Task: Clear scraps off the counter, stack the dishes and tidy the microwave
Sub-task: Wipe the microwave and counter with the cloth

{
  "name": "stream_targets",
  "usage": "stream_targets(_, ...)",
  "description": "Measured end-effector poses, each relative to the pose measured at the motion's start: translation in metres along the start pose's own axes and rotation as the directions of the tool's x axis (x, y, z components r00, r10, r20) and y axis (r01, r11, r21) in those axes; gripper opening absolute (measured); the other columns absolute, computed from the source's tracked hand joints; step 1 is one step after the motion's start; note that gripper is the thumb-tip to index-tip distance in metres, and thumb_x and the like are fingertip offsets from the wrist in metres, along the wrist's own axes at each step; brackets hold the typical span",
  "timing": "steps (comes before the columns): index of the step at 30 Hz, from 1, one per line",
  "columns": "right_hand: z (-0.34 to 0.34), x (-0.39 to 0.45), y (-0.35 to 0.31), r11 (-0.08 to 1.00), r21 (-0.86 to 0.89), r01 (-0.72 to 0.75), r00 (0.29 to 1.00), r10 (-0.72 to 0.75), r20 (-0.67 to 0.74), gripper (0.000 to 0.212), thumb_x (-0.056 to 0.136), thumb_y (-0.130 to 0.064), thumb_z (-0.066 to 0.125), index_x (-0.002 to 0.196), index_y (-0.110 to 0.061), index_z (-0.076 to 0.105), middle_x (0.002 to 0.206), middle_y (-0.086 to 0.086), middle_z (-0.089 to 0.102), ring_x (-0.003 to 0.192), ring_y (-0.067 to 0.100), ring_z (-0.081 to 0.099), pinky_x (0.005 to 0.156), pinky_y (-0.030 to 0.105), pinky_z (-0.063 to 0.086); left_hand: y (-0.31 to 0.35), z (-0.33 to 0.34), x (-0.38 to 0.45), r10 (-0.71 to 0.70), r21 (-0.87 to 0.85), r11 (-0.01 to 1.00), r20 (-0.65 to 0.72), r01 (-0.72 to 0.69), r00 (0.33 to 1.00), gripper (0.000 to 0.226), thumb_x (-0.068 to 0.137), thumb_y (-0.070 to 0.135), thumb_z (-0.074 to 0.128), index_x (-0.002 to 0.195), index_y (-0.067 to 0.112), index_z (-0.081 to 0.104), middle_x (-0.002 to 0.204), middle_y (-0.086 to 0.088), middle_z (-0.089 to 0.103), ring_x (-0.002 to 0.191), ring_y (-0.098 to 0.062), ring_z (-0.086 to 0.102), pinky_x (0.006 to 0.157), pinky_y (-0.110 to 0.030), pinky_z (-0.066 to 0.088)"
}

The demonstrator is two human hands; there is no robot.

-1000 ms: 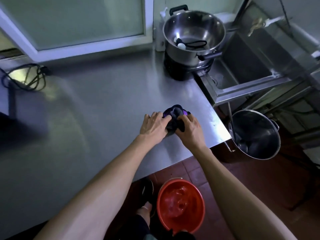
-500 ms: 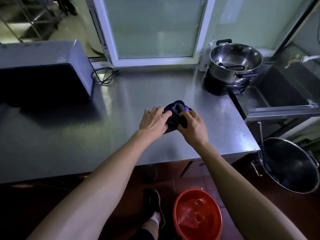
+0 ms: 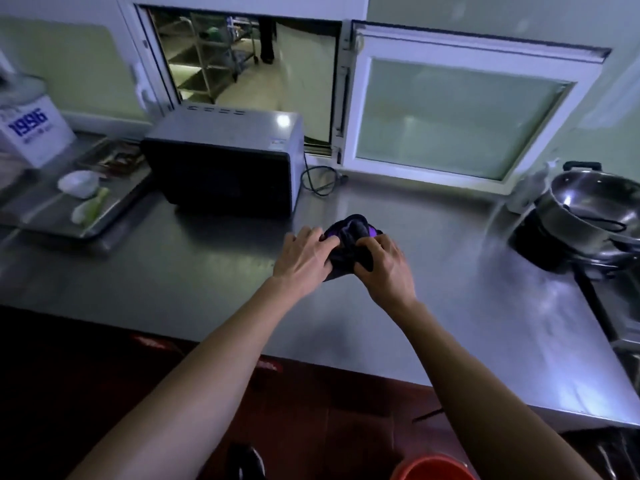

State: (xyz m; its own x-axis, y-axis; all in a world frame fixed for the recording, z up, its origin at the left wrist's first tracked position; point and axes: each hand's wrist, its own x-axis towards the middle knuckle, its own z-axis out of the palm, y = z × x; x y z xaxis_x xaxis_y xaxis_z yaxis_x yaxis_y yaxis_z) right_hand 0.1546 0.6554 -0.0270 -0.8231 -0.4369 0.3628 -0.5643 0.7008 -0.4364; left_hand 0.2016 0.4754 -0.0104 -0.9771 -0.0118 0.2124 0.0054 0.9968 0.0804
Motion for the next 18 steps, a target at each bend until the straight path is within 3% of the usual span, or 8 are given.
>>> stream_targets(8, 0.084, 0.083, -0.095, 0.998, 0.029, 0.052, 0.999, -0.051, -0.006, 0.035, 0.085, -0.018, 0.071, 0.119, -0.011, 0.064, 0.111, 0.011, 0.059, 0.102, 0.032, 0.056, 0.083, 0.044, 0.048, -0.146, -0.014, 0.013, -0.099, 0.012, 0.995, -0.028, 0.099, 0.995, 0.031, 0.089, 0.03, 0.058, 0.12, 0.029, 0.055, 0.111, -0.001, 0.05, 0.103, -0.024, 0.048, 0.084, -0.041, 0.036)
stream_targets(18, 0.126, 0.157, -0.144, 0.998, 0.01, 0.064, 0.998, -0.064, -0.004, 0.034, 0.085, -0.019, 0.07, 0.118, -0.013, 0.065, 0.109, 0.01, 0.059, 0.101, 0.034, 0.056, 0.082, 0.046, 0.049, -0.236, -0.026, 0.048, -0.131, 0.017, 0.991, -0.064, 0.133, 0.989, 0.028, 0.089, 0.031, 0.058, 0.118, 0.031, 0.059, 0.11, 0.0, 0.051, 0.104, -0.024, 0.049, 0.083, -0.041, 0.037)
